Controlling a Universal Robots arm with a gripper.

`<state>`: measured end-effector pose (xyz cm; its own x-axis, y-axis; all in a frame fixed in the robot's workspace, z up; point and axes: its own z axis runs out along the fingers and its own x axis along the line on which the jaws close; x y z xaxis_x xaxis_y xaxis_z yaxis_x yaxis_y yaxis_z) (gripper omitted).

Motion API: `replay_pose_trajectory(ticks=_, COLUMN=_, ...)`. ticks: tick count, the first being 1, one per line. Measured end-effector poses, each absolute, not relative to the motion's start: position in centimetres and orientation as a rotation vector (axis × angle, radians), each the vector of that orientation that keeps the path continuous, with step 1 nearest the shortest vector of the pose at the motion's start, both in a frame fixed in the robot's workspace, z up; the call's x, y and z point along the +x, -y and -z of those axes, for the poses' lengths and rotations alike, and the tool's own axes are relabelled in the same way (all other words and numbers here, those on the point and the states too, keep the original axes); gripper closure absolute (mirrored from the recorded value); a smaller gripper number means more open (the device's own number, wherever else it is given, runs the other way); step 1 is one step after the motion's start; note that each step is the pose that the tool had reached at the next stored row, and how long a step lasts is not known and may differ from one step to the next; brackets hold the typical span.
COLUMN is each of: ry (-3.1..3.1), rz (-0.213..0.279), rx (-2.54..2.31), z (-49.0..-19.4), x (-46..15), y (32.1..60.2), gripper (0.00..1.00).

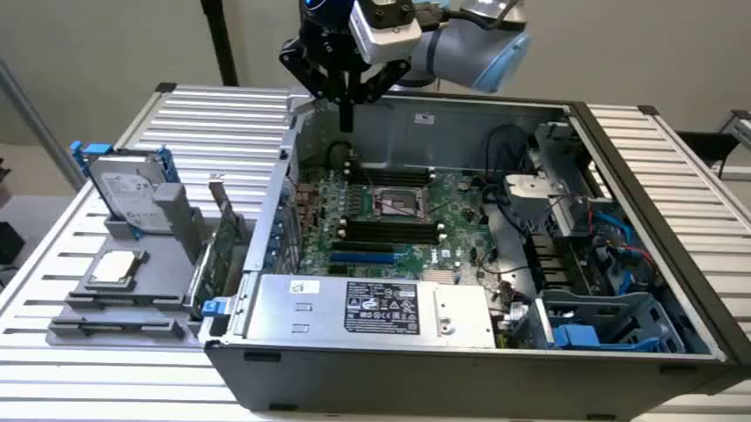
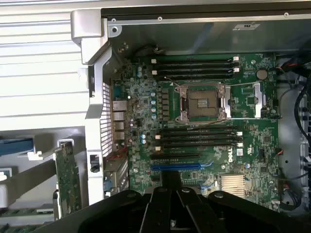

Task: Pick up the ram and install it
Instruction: 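Reach for the ram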

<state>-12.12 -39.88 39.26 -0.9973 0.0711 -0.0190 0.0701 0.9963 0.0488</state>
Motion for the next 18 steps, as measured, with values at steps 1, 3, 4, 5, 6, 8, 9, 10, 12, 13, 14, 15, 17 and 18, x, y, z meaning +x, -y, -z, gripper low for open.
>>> replay_pose_trajectory(ticks=1, ry=-3.118, rz=-0.075, rx=0.11, z=-39.3, x=-12.1, y=39.9, gripper=0.89)
replay_pose_trajectory(ticks=3, ry=-3.118, rz=-0.075, rx=0.11, z=-39.3, x=-12.1, y=39.9, gripper=0.89)
replay_pose_trajectory(ticks=4, ry=-3.118, rz=-0.075, rx=0.11, z=-39.3, x=-12.1, y=39.9, gripper=0.89)
replay_pose_trajectory(ticks=5, ry=-3.118, rz=-0.075, rx=0.11, z=-39.3, x=-12.1, y=39.9, gripper=0.89)
replay_pose_trajectory(ticks=6, ry=-3.118, rz=-0.075, rx=0.11, z=-39.3, x=-12.1, y=39.9, gripper=0.89)
replay_pose_trajectory(ticks=8, ry=-3.118, rz=-0.075, rx=0.11, z=-39.3, x=-12.1, y=39.9, gripper=0.89)
replay_pose_trajectory(ticks=9, ry=-3.118, rz=-0.075, rx=0.11, z=-39.3, x=-12.1, y=39.9, gripper=0.89)
replay_pose_trajectory(ticks=10, ry=-3.118, rz=-0.075, rx=0.11, z=-39.3, x=-12.1, y=39.9, gripper=0.89)
replay_pose_trajectory(ticks=12, ry=-3.118, rz=-0.075, rx=0.11, z=-39.3, x=-12.1, y=39.9, gripper=0.89)
replay_pose_trajectory(ticks=13, ry=-3.118, rz=-0.075, rx=0.11, z=-39.3, x=-12.1, y=39.9, gripper=0.89)
replay_pose_trajectory(ticks=14, ry=-3.118, rz=-0.075, rx=0.111, z=-39.3, x=-12.2, y=39.9, gripper=0.89)
replay_pose_trajectory(ticks=15, ry=-3.118, rz=-0.075, rx=0.111, z=-39.3, x=-12.3, y=39.9, gripper=0.89)
replay_pose_trajectory(ticks=17, ry=-3.118, rz=-0.075, rx=0.11, z=-39.3, x=-13.1, y=40.2, gripper=0.89)
replay_pose_trajectory(ticks=18, ry=-3.118, rz=-0.075, rx=0.11, z=-39.3, x=-13.5, y=40.3, gripper=0.89)
